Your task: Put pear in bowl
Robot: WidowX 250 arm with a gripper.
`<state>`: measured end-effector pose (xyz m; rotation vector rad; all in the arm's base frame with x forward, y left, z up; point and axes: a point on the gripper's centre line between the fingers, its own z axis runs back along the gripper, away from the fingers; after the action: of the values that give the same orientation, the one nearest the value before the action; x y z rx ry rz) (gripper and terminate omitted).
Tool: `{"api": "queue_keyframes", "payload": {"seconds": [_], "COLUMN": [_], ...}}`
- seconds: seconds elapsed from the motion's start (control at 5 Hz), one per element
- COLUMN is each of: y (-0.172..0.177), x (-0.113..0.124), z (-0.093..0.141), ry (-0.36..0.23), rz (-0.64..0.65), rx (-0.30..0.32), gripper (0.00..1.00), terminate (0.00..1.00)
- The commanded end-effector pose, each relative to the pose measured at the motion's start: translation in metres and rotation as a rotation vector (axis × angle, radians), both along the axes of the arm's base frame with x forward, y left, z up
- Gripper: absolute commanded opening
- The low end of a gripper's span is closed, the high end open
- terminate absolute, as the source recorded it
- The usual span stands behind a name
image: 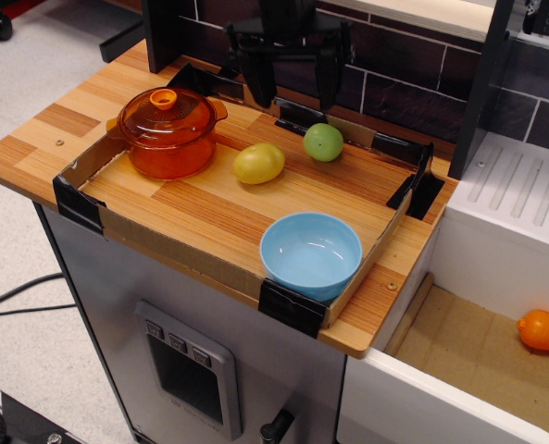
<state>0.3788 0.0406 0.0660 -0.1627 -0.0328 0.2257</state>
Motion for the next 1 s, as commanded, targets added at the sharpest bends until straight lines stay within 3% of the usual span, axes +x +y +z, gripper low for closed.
{"api": "queue_keyframes", "payload": {"seconds": [0.0,0.6,0.8], "y": [-0.005,-0.008,-0.007], "x": [0.006,0.021,0.022], "z": [0.001,-0.019,-0.021], "ry": [-0.064,-0.054,-0.054], "rz": [-0.055,-0.072,-0.068], "rx": [0.020,0.036,0.083], "gripper": [1.00,1.00,1.00], "terminate": [0.00,0.00,0.00]}}
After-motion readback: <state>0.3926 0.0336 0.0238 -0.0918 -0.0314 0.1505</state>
